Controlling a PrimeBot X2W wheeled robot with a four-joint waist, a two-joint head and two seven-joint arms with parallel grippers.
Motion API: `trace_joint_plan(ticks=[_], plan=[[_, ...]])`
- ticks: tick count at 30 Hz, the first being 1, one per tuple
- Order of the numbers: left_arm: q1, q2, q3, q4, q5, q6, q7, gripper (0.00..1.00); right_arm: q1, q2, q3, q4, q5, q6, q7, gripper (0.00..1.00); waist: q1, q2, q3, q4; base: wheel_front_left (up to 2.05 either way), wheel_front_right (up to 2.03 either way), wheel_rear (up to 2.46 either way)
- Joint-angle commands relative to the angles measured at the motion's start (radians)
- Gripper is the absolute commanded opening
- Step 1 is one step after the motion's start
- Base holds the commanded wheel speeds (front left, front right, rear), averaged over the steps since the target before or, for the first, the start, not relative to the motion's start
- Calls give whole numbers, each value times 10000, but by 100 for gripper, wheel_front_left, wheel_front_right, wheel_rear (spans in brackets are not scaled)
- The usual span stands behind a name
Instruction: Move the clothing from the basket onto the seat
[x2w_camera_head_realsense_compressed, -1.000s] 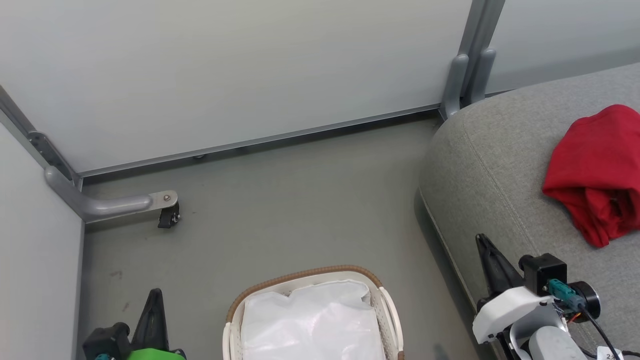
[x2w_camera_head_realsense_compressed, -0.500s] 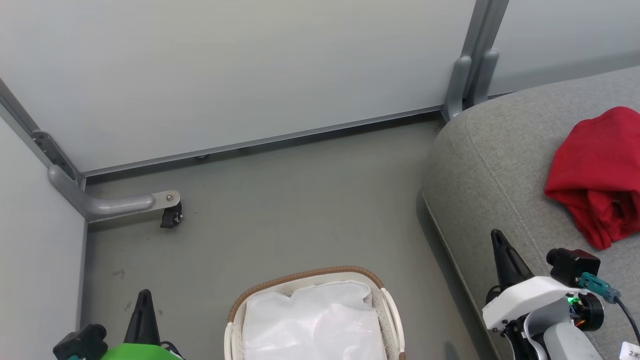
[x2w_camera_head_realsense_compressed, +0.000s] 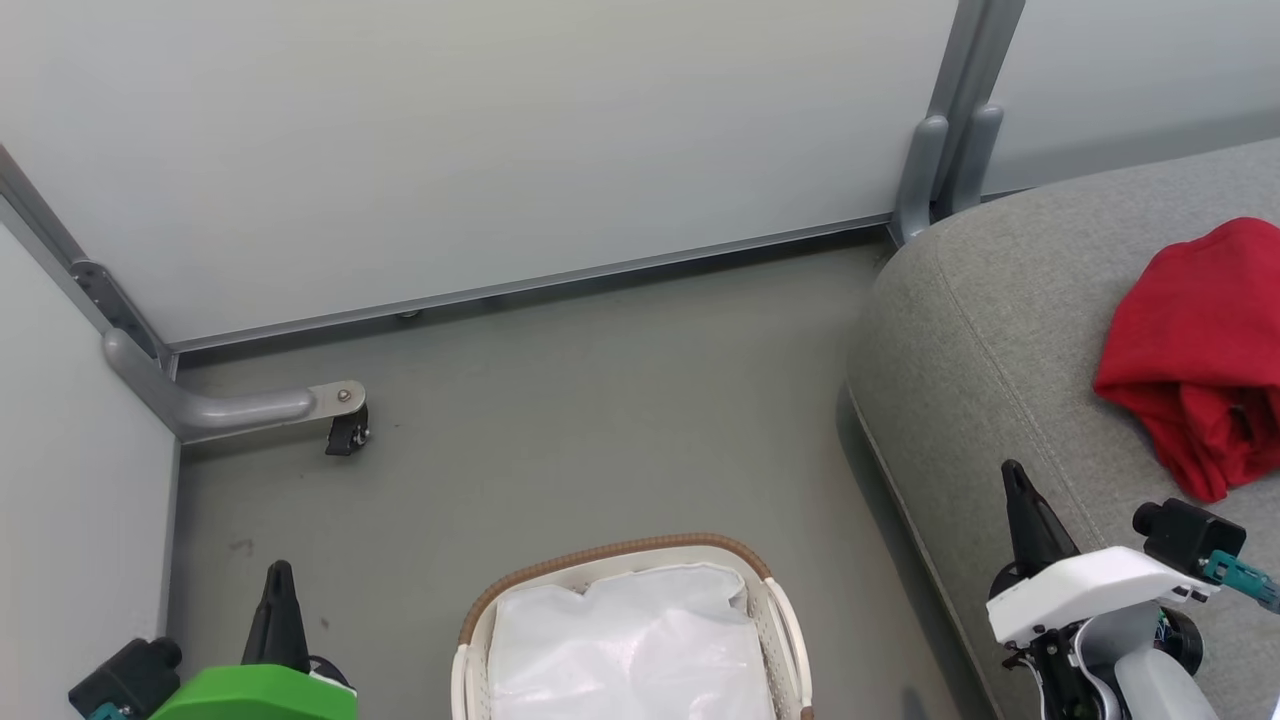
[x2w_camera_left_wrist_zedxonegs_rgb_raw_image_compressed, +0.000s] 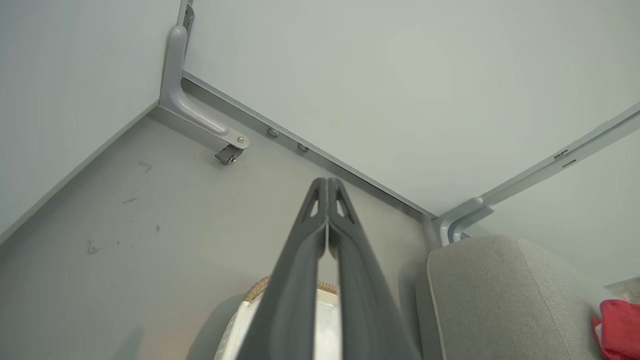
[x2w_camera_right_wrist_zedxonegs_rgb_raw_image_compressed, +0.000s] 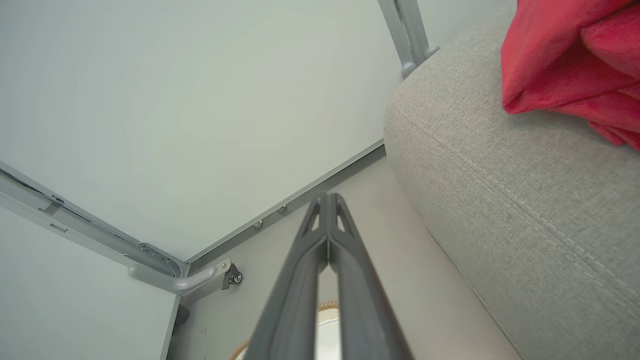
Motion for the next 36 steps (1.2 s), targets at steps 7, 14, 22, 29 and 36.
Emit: trace_joint_plan(ticks=[7, 14, 22, 29, 36], plan=[[-390, 51, 101, -230, -1166, -12, 280, 0, -29, -48, -153, -296, 1249, -2, 290, 0, 1, 0, -17, 35, 0, 0, 0], [-494, 54, 152, -311, -2058, -14, 525, 0, 12, -46, -249, -392, 2211, -2, 530, 0, 1, 0, -34, 68, 0, 0, 0], [-589, 58, 206, -384, -2975, -16, 777, 0, 57, -44, -348, -498, 3211, -3, 784, 0, 1, 0, -52, 105, 0, 0, 0], [-671, 61, 245, -450, -3749, -18, 977, 0, 94, -42, -433, -581, 4042, -4, 990, 0, 1, 0, -68, 137, 0, 0, 0], [-739, 64, 282, -517, -4442, -20, 1166, 0, 126, -40, -513, -655, 4795, -4, 1180, 0, 1, 0, -84, 169, 0, 0, 0]])
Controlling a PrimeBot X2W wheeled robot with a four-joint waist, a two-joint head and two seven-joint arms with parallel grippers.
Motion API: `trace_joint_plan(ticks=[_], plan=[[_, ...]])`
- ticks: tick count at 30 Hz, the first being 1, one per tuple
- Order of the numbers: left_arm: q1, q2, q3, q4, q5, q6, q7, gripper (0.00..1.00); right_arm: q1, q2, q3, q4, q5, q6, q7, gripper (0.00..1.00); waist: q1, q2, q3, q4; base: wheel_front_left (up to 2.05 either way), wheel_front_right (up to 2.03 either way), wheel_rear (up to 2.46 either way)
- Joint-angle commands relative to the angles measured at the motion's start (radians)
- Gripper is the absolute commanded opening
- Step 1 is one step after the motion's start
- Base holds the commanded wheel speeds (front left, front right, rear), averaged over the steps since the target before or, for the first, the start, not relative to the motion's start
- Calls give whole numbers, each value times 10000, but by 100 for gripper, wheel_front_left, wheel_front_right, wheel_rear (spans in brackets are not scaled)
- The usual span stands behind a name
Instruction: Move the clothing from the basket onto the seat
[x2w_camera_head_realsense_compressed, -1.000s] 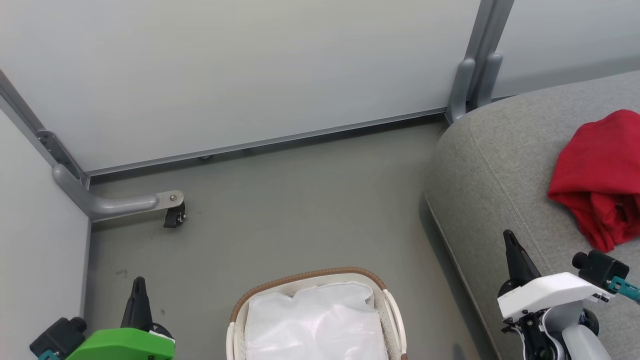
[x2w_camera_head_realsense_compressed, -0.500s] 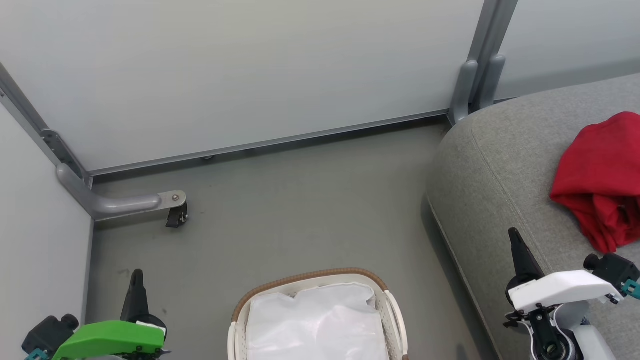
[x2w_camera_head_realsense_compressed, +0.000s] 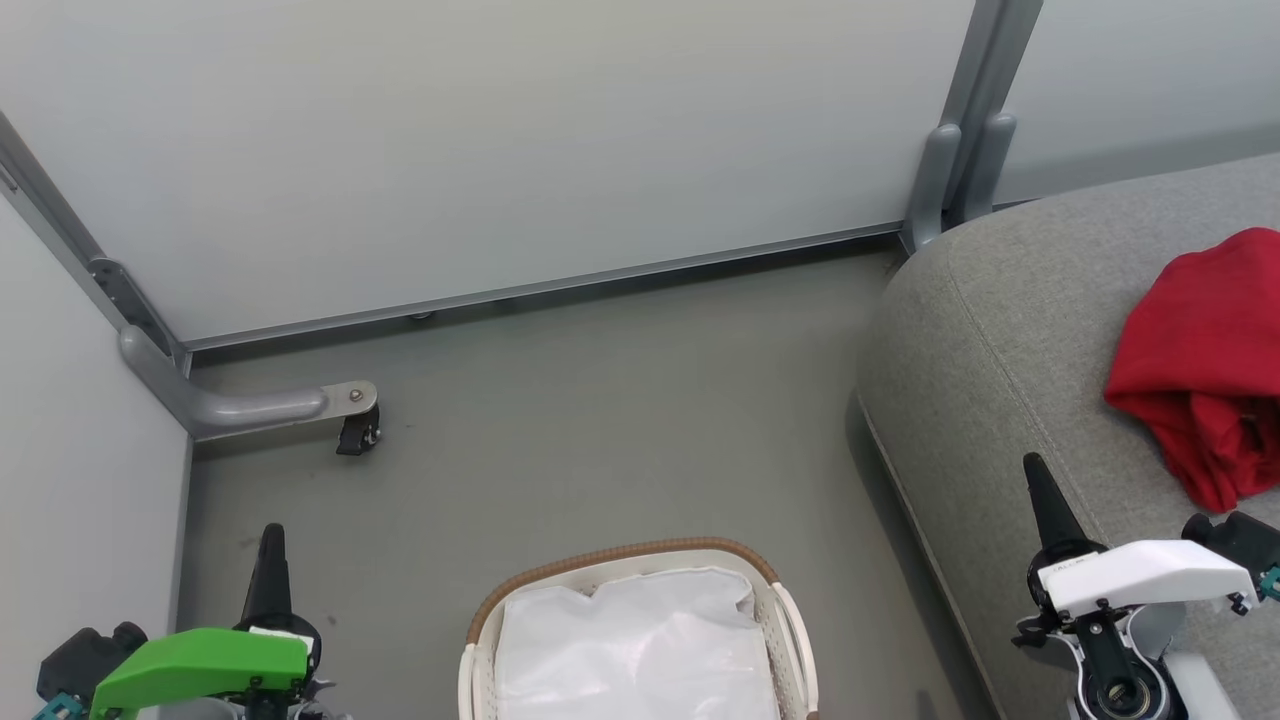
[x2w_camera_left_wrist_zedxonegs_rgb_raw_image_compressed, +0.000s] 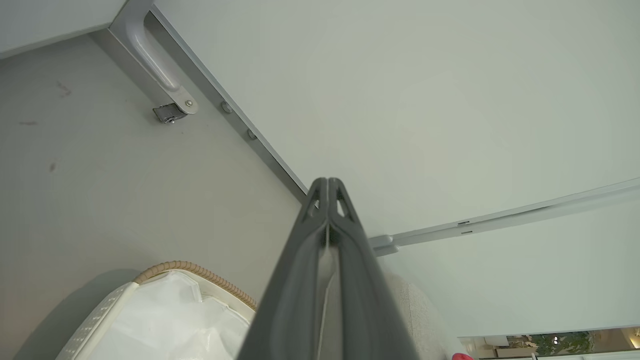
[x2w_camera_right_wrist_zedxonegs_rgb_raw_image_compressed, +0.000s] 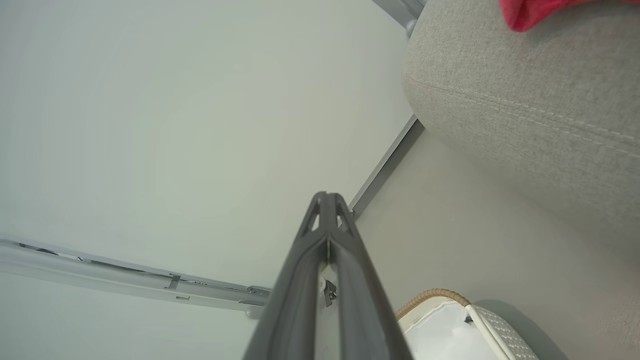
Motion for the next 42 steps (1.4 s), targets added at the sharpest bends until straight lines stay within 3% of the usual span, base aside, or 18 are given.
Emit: trace_joint_plan(ticks=[1, 42], plan=[[-257, 62, 40, -134, -278, -21, 67, 0, 55, -43, -68, -144, 287, -5, 74, 0, 1, 0, -3, 7, 0, 0, 0], [-618, 73, 237, -416, -3645, -33, 978, 0, 206, -32, -430, -505, 3946, -7, 989, 0, 1, 0, -98, 197, 0, 0, 0]])
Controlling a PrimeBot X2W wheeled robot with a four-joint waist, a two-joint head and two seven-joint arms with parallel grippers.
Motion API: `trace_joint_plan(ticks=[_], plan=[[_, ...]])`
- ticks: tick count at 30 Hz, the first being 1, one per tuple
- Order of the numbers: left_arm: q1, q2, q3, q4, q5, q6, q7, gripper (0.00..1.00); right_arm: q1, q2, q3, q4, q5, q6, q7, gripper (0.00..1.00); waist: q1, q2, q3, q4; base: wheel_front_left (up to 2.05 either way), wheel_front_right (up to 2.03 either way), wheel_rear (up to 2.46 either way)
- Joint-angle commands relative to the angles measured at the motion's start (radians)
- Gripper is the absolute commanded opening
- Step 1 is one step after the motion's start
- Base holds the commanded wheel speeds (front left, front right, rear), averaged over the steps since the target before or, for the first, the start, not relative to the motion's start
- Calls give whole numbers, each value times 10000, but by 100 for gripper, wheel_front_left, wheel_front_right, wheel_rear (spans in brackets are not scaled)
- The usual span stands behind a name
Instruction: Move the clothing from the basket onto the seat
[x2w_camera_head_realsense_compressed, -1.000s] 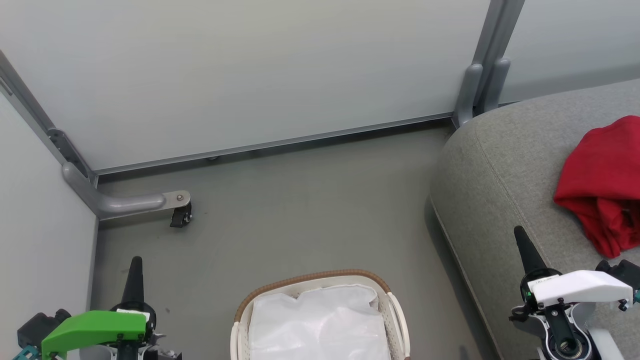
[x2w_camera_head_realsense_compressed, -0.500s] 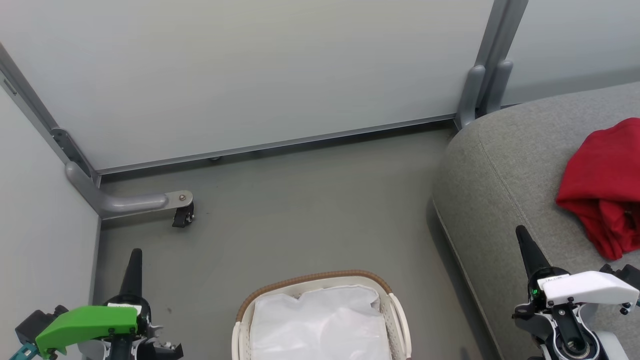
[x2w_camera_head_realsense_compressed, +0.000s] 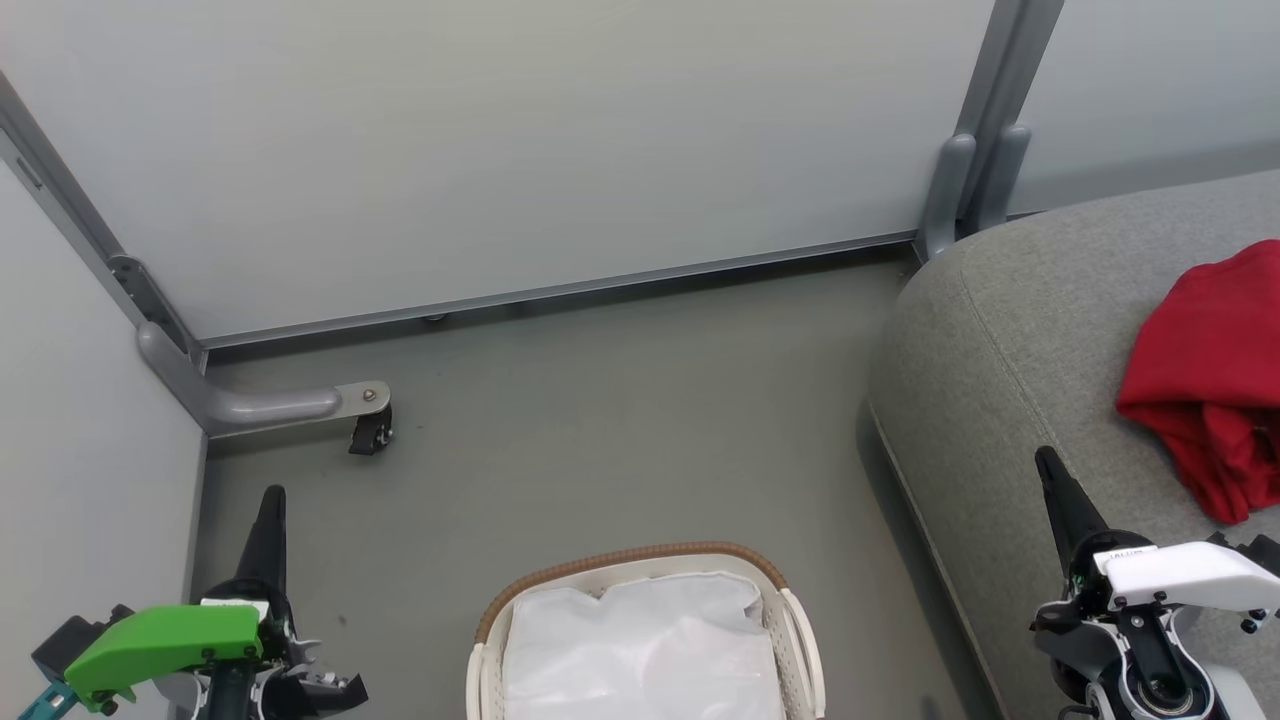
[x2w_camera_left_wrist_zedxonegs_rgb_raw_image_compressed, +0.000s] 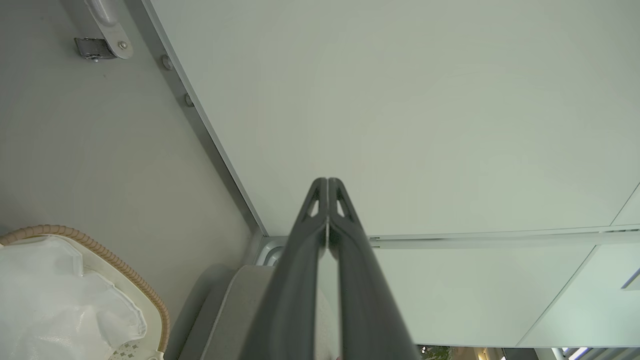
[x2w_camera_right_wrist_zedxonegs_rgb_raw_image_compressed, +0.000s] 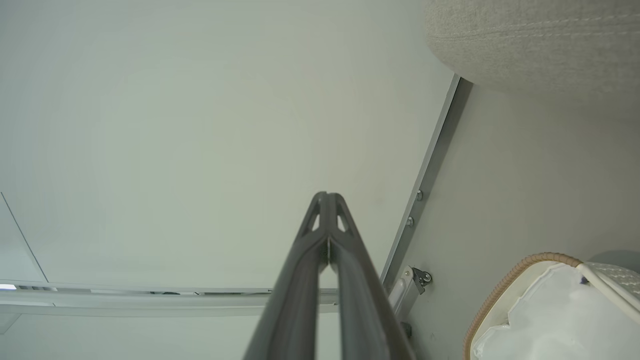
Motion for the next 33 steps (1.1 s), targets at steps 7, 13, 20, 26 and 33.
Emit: trace_joint_plan(ticks=[7, 13, 20, 26, 33], plan=[[-255, 65, 80, -111, -603, -36, 169, 0, 101, -32, -91, -129, 653, -4, 174, 0, 0, 0, -17, 35, 0, 0, 0], [-310, 65, 94, -135, -999, -37, 279, 0, 125, -31, -134, -167, 1083, -5, 283, 0, 0, 0, -31, 62, 0, 0, 0], [-296, 66, 105, -143, -1209, -39, 338, 0, 140, -30, -154, -191, 1310, -5, 341, 0, 0, 0, -41, 82, 0, 0, 0], [-296, 66, 104, -140, -1209, -39, 337, 0, 140, -30, -153, -191, 1311, -5, 340, 0, 0, 0, -41, 82, 0, 0, 0], [-296, 64, 102, -143, -1209, -39, 337, 0, 139, -30, -153, -190, 1311, -5, 340, 0, 0, 0, -41, 82, 0, 0, 0]])
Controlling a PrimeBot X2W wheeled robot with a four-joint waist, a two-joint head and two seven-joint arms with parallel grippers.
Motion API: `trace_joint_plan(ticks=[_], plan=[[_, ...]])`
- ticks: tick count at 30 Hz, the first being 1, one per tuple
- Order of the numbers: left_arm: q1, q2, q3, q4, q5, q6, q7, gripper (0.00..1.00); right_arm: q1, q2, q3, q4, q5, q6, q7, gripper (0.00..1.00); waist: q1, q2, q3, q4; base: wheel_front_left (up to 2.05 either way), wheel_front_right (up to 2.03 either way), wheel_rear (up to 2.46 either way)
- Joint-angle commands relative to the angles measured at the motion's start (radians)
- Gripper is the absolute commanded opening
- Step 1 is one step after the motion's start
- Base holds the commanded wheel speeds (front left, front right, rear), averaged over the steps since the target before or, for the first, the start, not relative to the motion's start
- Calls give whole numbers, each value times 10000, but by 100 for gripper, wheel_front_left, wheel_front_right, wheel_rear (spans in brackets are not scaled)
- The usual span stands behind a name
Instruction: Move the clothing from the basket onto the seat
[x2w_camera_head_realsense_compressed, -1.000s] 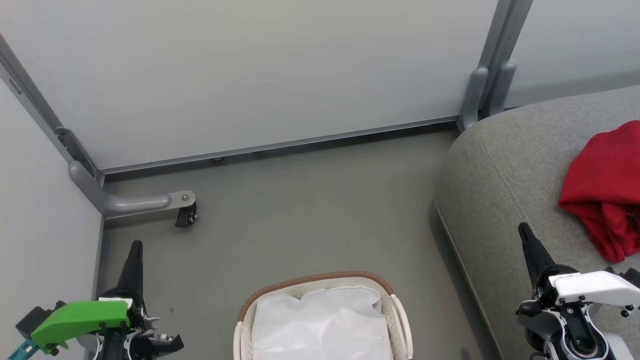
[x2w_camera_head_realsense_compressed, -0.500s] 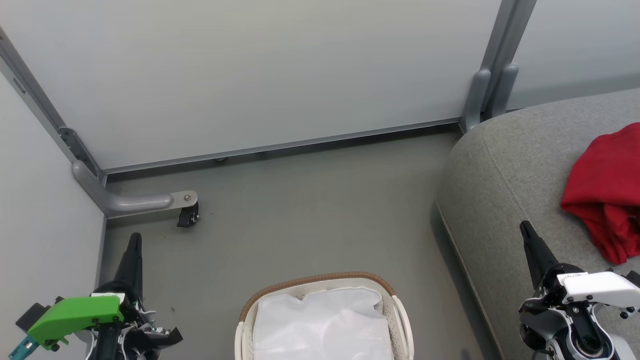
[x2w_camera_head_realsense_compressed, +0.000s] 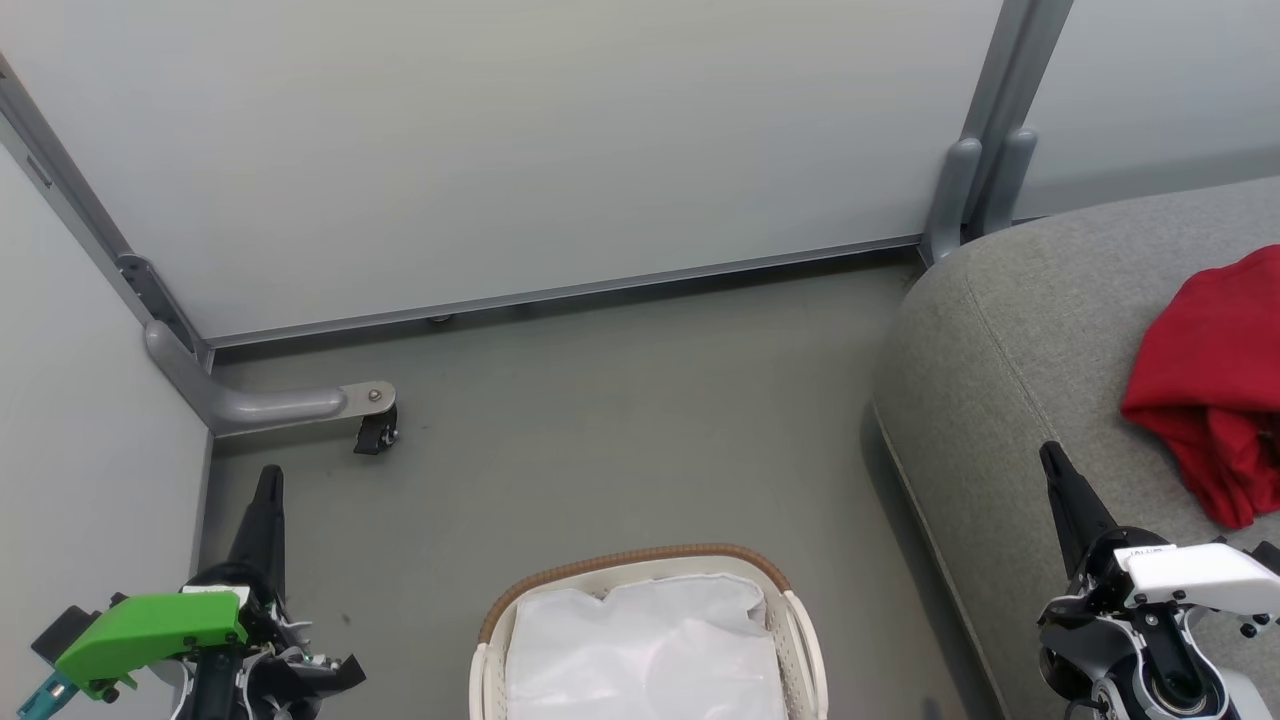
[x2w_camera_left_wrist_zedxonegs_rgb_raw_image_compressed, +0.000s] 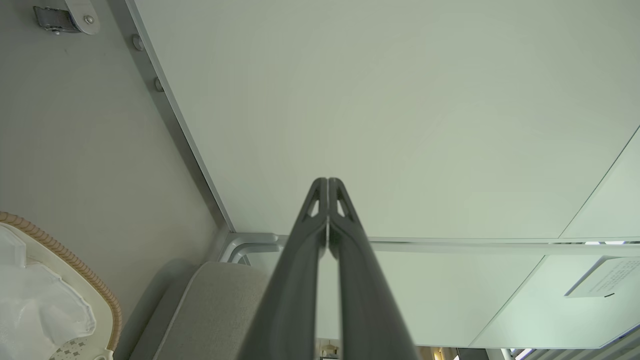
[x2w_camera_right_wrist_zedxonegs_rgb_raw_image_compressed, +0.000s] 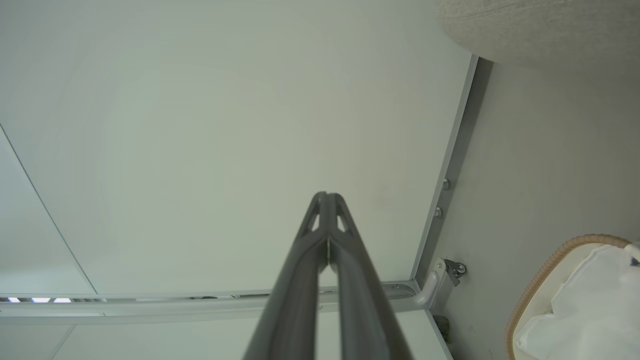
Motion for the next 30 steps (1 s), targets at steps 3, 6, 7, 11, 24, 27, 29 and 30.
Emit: trace_joint_plan(ticks=[3, 6, 7, 11, 24, 27, 29, 30], plan=[[-98, 58, 19, -6, -30, -39, 34, 0, 106, -30, -18, -42, 31, -3, 17, 0, 0, 0, 0, 0, 0, 0, 0], [-98, 58, 19, -1, -30, -39, 33, 0, 106, -30, -18, -42, 31, -3, 17, 0, 0, 0, 0, 0, 0, 0, 0], [-98, 58, 20, -3, -30, -39, 33, 0, 106, -30, -18, -42, 31, -3, 17, 0, 0, 0, 0, 0, 0, 0, 0], [-98, 58, 18, -3, -31, -39, 33, 0, 105, -30, -17, -42, 31, -3, 17, 0, 0, 0, 0, 0, 0, 0, 0], [-97, 58, 19, -5, -30, -39, 32, 0, 105, -30, -16, -42, 32, -3, 16, 0, 0, 0, 0, 0, 0, 0, 0], [-97, 58, 20, -2, -30, -39, 32, 0, 105, -30, -16, -42, 32, -3, 16, 0, 0, 0, 0, 0, 0, 0, 0], [-97, 58, 20, -5, -30, -39, 32, 0, 105, -30, -16, -42, 32, -3, 16, 0, 0, 0, 0, 0, 0, 0, 0], [-97, 58, 20, -7, -30, -39, 32, 0, 106, -30, -16, -42, 32, -3, 16, 0, 0, 0, 0, 0, 0, 0, 0]])
